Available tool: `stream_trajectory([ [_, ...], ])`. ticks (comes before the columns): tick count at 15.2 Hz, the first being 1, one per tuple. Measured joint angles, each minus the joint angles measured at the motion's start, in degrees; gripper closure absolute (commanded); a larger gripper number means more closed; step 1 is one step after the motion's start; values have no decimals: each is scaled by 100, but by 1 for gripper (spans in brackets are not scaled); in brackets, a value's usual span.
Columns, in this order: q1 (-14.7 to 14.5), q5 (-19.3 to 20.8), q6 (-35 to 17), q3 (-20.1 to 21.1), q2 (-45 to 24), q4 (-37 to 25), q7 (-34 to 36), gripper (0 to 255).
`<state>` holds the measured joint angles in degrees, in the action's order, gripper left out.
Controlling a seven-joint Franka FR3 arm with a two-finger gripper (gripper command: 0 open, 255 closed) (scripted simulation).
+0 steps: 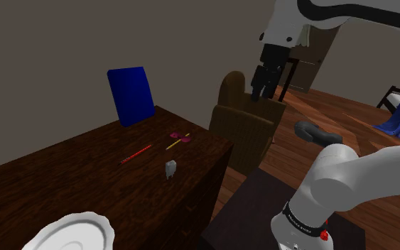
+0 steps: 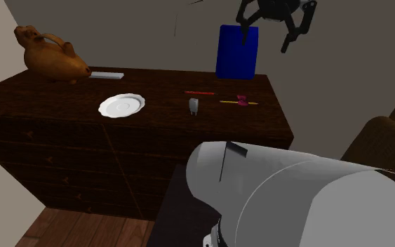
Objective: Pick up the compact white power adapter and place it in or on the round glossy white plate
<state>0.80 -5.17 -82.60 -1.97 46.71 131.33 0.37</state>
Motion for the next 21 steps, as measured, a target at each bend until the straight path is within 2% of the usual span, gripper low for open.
stream_trajectory([
  [3, -18, -65, -173, 119, -67, 97, 120, 0],
  [10, -127, -391, -1342, 781, -613, 663, 755, 0],
  [16, -213, -591, -2420, 1384, -1402, 894, 1346, 0],
  [21, -227, -587, -3266, 1862, -2297, 807, 1880, 0],
])
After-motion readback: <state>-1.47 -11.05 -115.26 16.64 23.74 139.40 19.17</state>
